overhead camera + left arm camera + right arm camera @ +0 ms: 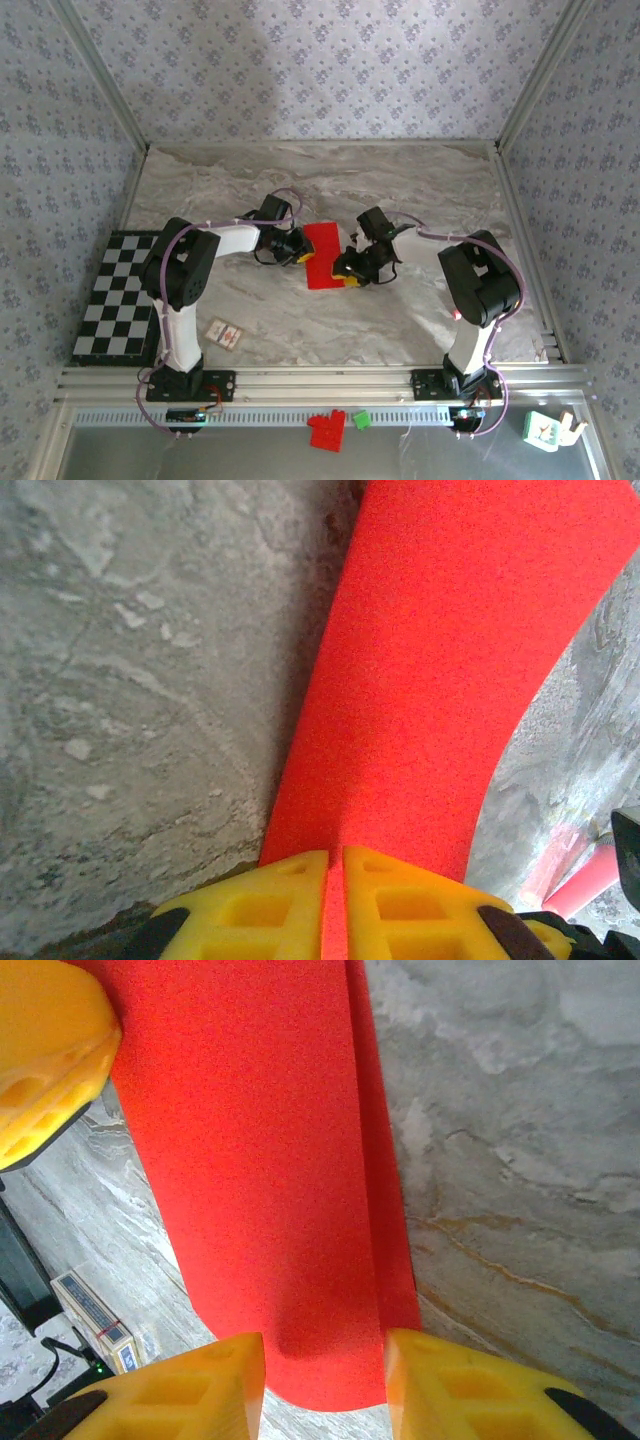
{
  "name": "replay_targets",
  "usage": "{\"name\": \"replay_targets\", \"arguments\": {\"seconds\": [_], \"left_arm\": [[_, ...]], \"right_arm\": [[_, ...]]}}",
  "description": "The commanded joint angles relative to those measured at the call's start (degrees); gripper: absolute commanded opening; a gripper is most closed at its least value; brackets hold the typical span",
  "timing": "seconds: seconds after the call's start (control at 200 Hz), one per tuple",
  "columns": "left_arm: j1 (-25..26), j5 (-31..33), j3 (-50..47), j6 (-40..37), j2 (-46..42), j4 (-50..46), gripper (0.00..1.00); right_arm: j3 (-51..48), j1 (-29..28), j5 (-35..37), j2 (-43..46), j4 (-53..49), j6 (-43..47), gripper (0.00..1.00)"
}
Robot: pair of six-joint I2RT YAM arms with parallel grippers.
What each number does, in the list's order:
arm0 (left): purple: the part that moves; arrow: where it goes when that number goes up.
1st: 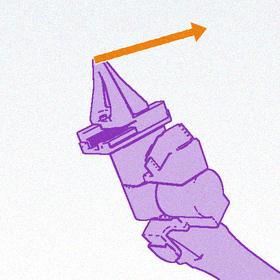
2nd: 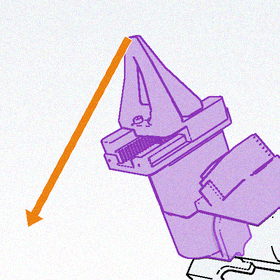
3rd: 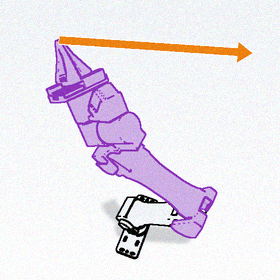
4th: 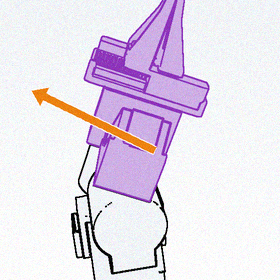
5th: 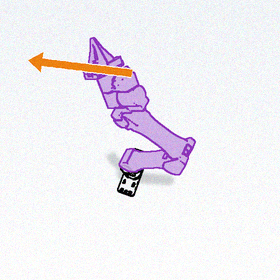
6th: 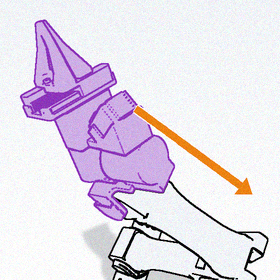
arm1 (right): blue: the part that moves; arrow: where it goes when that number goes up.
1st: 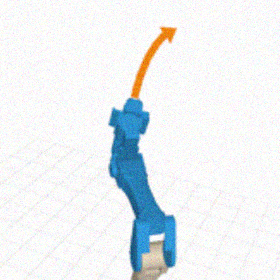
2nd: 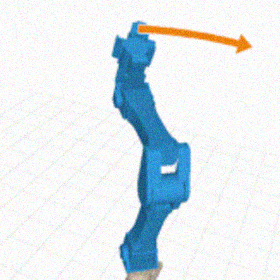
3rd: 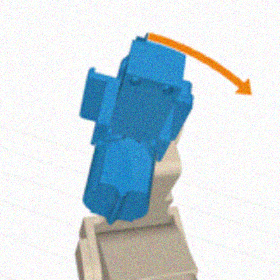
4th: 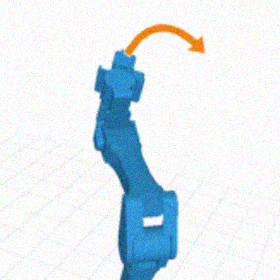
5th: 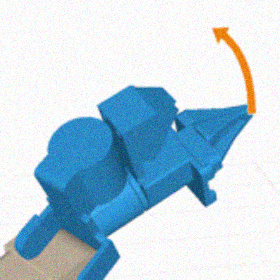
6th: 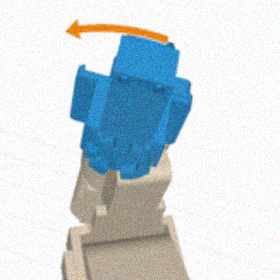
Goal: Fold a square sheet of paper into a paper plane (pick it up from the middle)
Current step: Fold the triangle a second time at the center of the table.
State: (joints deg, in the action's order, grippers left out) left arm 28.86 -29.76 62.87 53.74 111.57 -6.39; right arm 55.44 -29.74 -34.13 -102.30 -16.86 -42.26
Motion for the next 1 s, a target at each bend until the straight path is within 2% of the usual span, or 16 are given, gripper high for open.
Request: {"name": "replay_targets", "arguments": {"seconds": [0.0, 0.625, 0.999], "left_arm": [[0.05, 1.9, -0.14, 0.8, 2.73, -4.57, 0.14], [-0.02, 1.8, -0.05, 0.76, 2.87, -4.7, 0.14], [0.05, 1.89, -0.04, 1.28, 2.69, -4.68, 0.14]], "right_arm": [[-0.98, -0.23, -1.86, 1.6, 0.71, -0.59, 0.37], [-6.92, 2.89, -4.85, 1.85, 19.4, -5.36, 0.37], [-9.06, 2.86, -6.28, 2.24, 17.73, -7.38, 0.35]]}}
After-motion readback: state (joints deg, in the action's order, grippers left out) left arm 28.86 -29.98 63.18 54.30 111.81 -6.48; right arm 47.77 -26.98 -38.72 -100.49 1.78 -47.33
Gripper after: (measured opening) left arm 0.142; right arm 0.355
